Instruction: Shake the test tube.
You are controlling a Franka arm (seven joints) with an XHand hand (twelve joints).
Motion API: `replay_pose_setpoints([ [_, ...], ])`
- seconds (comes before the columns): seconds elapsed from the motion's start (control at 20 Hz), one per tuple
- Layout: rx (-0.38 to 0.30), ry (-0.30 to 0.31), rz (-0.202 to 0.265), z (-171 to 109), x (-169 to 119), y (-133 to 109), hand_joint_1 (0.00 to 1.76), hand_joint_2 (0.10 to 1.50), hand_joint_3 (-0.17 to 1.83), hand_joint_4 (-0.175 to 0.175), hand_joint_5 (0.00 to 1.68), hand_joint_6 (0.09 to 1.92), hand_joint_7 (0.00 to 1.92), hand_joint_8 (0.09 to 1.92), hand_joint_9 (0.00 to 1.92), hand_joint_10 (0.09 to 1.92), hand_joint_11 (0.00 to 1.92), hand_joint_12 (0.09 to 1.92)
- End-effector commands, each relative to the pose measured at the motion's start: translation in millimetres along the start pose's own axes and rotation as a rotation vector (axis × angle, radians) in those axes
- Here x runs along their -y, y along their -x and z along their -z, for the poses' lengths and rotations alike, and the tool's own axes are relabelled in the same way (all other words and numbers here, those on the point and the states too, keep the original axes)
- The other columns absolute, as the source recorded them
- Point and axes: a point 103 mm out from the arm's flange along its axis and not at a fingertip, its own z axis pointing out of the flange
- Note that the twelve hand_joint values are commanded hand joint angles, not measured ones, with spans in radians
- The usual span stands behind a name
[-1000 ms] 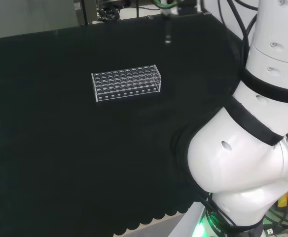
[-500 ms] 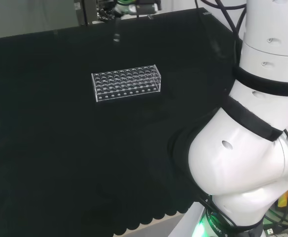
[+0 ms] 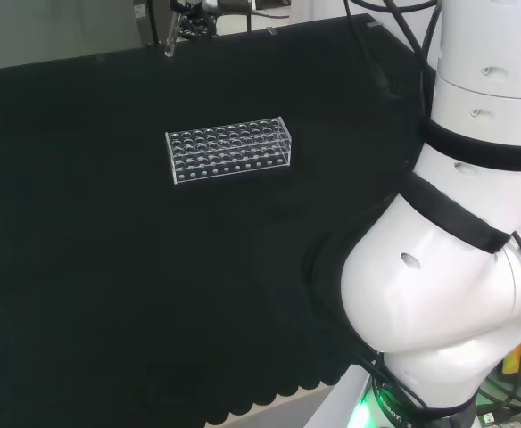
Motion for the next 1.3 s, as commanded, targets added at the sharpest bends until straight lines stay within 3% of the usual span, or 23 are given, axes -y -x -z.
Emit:
replay_pose_setpoints([
  [0.05,0.071,-0.045,-0.05,-15.6,11.0,29.1,1.24,1.02,-0.17,-0.175,1.54,0.09,1.73,0.52,1.65,0.51,1.24,0.89],
  [0.35,0.194,-0.097,-0.141,-22.4,30.5,84.8,1.24,1.02,-0.17,-0.175,1.54,0.09,1.73,0.52,1.65,0.51,1.24,0.89],
  [0.85,0.323,-0.102,-0.266,3.8,52.4,152.1,1.24,1.02,-0.17,-0.175,1.54,0.09,1.73,0.52,1.65,0.51,1.24,0.89],
  [1.1,0.336,-0.088,-0.284,13.5,53.3,161.3,1.24,1.02,-0.17,-0.175,1.54,0.09,1.73,0.51,1.65,0.51,1.24,0.89],
  [1.3,0.316,-0.091,-0.263,7.6,47.5,150.6,1.24,1.02,-0.17,-0.175,1.54,0.09,1.73,0.51,1.65,0.51,1.24,0.89],
])
